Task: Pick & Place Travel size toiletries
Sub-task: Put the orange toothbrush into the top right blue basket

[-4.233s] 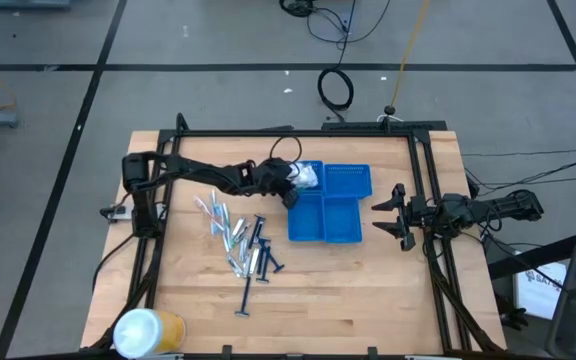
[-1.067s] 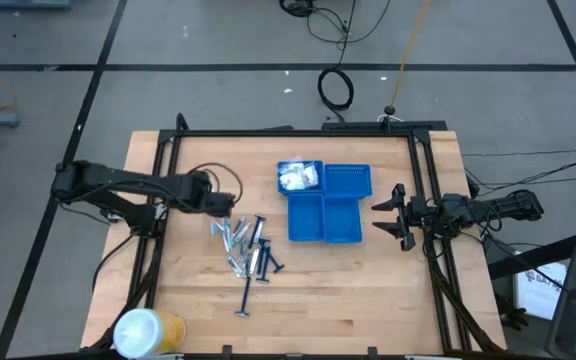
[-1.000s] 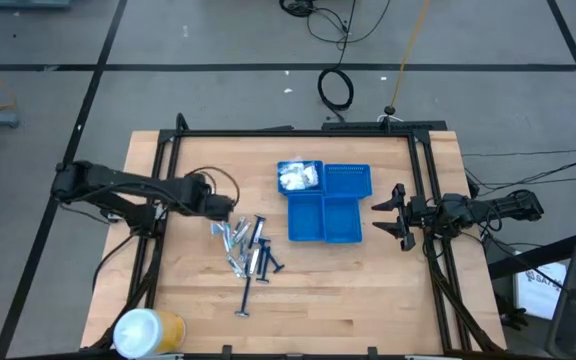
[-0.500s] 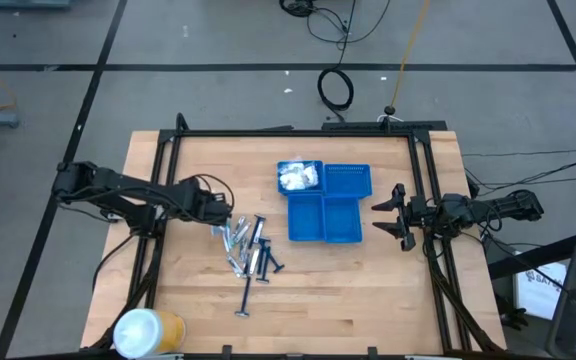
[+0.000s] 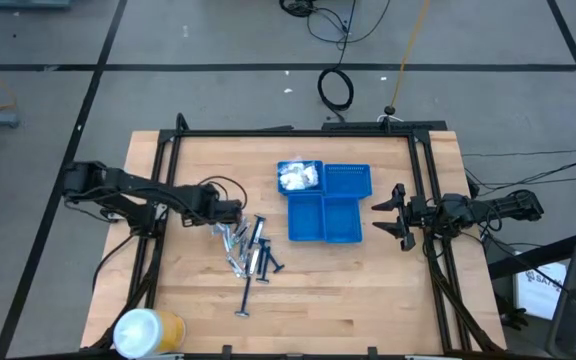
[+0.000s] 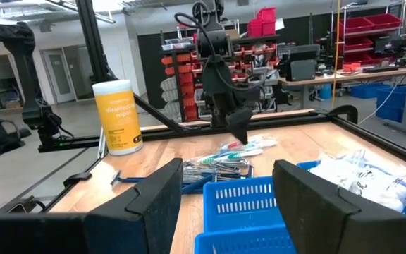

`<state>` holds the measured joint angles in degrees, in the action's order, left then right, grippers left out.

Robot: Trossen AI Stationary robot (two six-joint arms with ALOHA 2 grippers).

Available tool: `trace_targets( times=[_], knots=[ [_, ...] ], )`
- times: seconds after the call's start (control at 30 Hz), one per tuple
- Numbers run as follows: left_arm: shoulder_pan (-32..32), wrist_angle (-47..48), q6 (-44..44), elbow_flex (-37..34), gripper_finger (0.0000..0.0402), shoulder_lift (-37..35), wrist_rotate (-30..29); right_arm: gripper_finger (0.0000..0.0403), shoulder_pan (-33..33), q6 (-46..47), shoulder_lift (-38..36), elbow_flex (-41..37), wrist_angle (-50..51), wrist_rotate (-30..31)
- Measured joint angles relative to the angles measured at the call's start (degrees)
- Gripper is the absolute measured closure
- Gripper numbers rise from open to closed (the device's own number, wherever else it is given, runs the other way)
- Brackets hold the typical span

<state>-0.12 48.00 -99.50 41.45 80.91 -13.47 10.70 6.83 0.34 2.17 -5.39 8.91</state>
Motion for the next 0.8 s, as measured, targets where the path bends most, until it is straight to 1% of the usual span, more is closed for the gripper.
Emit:
trace_targets(
  times=[0.17,0.23,0.3,0.4,0.5,0.6,0.73,0.8],
  knots=[
    [-0.37,-1.47,0.28,0.00,0.0131,5.61,3.42,0.0195,0.01,0.00,0.02,-0.01,-0.01,-0.01],
    [-0.37,-1.66,0.52,0.07,0.0131,6.79,5.19,0.0195,0.00,0.00,0.00,-0.02,-0.17,0.00],
    [-0.37,-2.22,1.28,0.07,0.0131,7.05,5.34,0.0195,0.01,0.00,0.02,-0.01,0.00,0.00],
    [-0.35,-5.12,5.38,0.02,0.0131,7.14,4.36,0.0195,0.02,0.00,0.02,-0.02,0.00,-0.01],
    [-0.32,-8.52,12.65,0.02,0.0131,7.20,3.75,0.0195,0.00,0.00,0.02,0.00,-0.02,0.00],
    [-0.37,-8.96,18.53,0.00,0.0131,7.21,2.85,0.0195,0.00,0.00,0.02,0.00,0.00,0.00],
    [-0.37,-8.79,21.90,0.00,0.0131,7.21,2.49,0.0195,0.02,0.00,0.02,-0.01,0.00,0.00],
    [-0.32,-8.25,22.03,0.00,0.0131,7.12,3.04,0.0195,0.00,0.00,0.02,0.00,0.00,0.00]
  ],
)
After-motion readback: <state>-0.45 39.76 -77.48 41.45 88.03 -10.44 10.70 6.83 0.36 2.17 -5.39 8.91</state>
